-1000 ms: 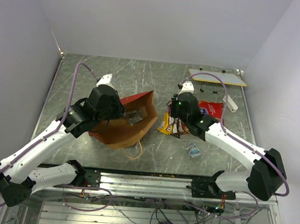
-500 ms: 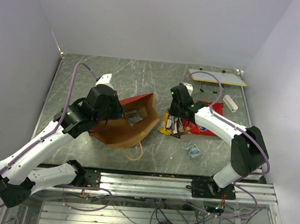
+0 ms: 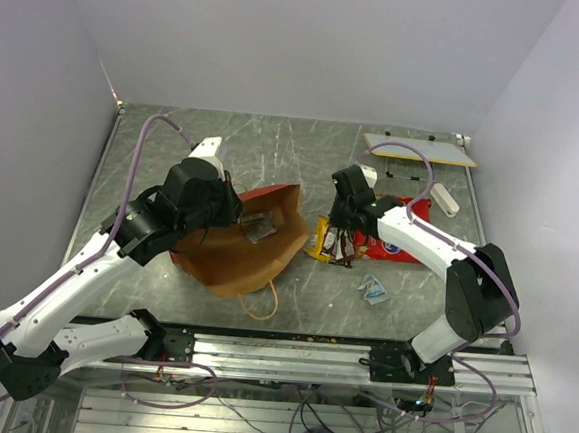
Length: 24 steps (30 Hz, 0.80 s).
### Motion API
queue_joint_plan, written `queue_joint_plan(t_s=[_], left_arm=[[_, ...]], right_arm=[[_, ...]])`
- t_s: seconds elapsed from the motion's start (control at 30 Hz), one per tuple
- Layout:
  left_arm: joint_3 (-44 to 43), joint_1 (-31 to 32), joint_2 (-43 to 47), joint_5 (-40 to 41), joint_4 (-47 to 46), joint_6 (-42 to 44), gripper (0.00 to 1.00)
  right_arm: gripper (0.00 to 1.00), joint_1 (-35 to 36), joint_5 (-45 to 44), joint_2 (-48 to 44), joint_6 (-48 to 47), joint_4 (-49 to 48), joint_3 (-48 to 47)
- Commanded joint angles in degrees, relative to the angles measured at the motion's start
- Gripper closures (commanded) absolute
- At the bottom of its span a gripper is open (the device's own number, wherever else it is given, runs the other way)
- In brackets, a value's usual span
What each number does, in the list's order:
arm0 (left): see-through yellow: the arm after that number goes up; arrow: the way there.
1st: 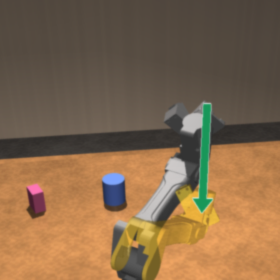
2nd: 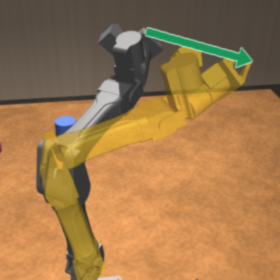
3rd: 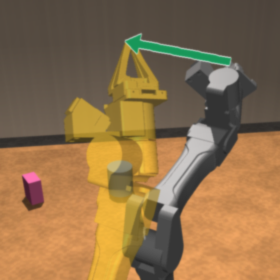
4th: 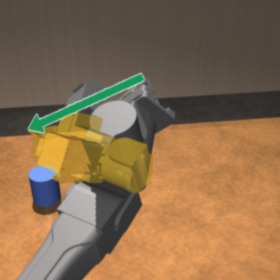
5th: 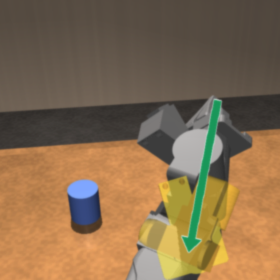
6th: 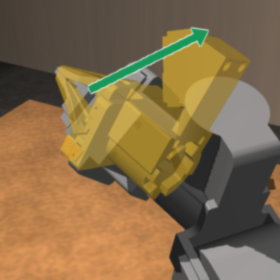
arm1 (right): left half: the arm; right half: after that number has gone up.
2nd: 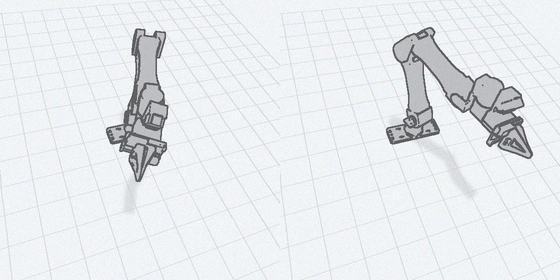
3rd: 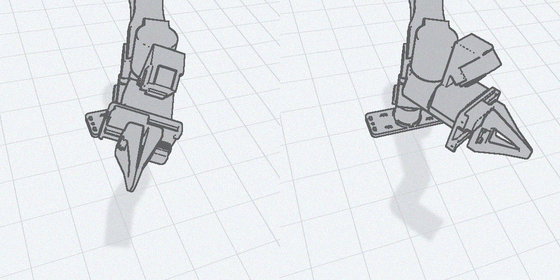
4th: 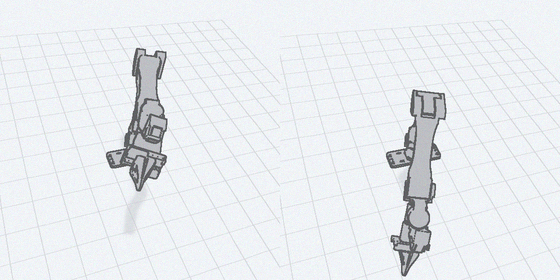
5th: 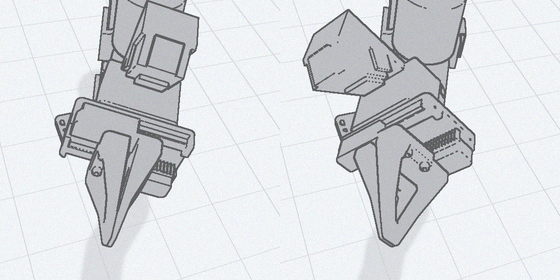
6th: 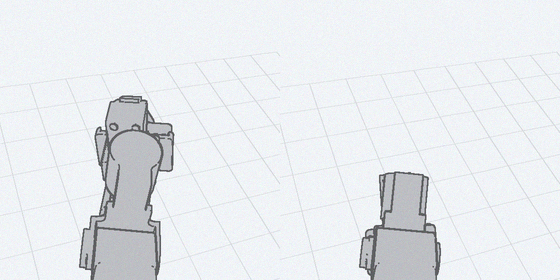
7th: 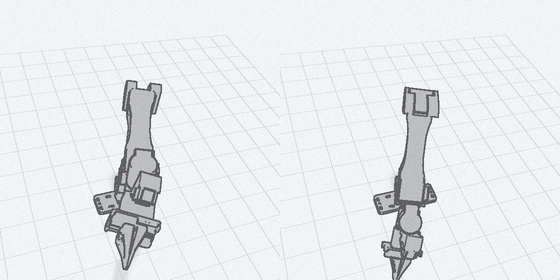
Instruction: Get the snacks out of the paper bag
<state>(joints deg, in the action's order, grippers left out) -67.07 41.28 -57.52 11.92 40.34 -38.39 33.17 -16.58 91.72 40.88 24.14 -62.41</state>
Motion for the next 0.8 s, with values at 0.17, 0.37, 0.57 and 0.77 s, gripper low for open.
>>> queue_joint_plan(t_s=[0.17, 0.37, 0.57, 0.77], left_arm=[[-1.07, -0.34, 2.01, -5.24, -7.75, 2.07, 0.93], [3.68, -0.4, 5.38, -6.07, -10.95, -2.44, 0.93], [2.68, -0.35, 4.87, -5.77, -8.66, -1.95, 0.93], [1.73, -0.35, 3.92, -4.7, -8.07, -1.63, 0.93]], right_arm=[[0.62, -0.38, 2.17, -6.99, -10.28, -4.25, 1.27], [0.6, -0.3, 9.72, -13.76, -22.12, -12.23, 4.57], [0.56, 1.94, 18.37, -23.93, -32.7, -26.04, 10.5], [0.56, 7.94, 33.71, -29.44, -48.27, -36.89, 12.68]])
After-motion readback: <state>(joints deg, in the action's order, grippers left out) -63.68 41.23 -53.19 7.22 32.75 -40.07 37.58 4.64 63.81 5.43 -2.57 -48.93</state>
